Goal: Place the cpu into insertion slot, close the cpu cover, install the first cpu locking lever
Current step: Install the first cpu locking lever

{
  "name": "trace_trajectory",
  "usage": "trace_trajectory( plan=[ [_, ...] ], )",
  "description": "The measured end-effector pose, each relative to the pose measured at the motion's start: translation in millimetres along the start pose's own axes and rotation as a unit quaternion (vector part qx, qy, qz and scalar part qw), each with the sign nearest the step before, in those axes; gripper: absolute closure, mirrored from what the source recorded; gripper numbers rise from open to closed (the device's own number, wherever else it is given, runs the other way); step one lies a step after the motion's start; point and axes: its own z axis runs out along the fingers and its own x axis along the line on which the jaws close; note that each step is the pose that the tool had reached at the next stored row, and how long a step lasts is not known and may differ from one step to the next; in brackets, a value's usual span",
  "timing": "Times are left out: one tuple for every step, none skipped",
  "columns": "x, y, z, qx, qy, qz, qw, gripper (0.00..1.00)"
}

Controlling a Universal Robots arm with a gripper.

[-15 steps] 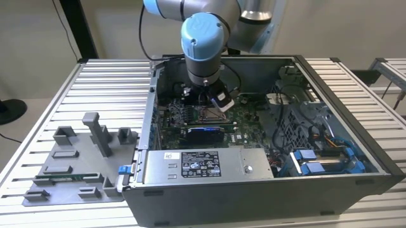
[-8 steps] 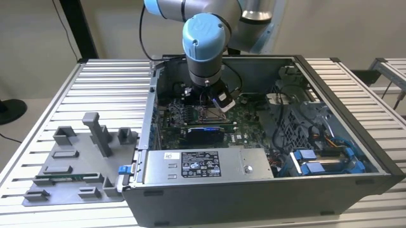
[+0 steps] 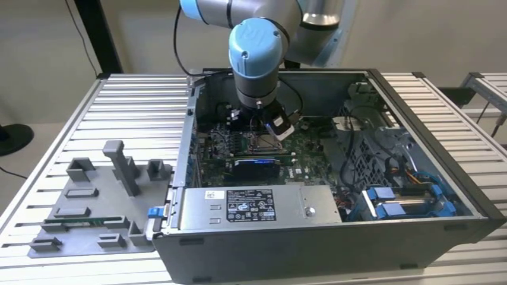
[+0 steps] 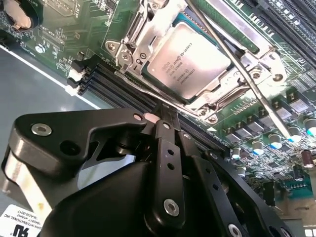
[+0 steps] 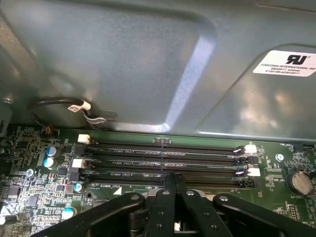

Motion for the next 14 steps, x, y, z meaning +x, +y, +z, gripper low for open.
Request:
trace_trajectory(
  plan=[
    [-0.1,0.3,-0.7,0.0001,0.0001,0.000,1.00000,1.00],
    [-0.2,0.8,-1.8,0.0000,0.0002,0.000,1.00000,1.00],
    [-0.3,1.6,-3.4,-0.0001,0.0001,0.000,1.00000,1.00],
    [-0.1,2.4,-4.9,-0.0003,0.0001,0.000,1.00000,1.00],
    [0.5,3.0,-6.2,-0.0004,0.0000,0.000,1.00000,1.00],
    [1.7,3.4,-7.1,-0.0004,0.0001,0.000,1.00000,1.00],
    [3.4,3.7,-7.6,-0.0006,-0.0001,0.000,1.00000,1.00],
    [5.8,3.9,-8.1,-0.0006,-0.0003,0.000,1.00000,1.00],
    [8.5,4.2,-8.7,-0.0004,-0.0005,0.000,1.00000,1.00],
    [11.5,4.4,-9.2,-0.0003,-0.0008,0.000,1.00000,1.00],
    [14.1,4.7,-9.6,-0.0004,-0.0012,-0.001,1.00000,1.00],
    [16.4,4.9,-9.9,-0.0006,-0.0020,-0.001,1.00000,1.00],
    [18.0,4.9,-10.1,-0.0008,-0.0027,-0.001,1.00000,1.00],
    [19.2,5.0,-10.3,-0.0009,-0.0032,-0.002,0.99999,1.00]
  ],
)
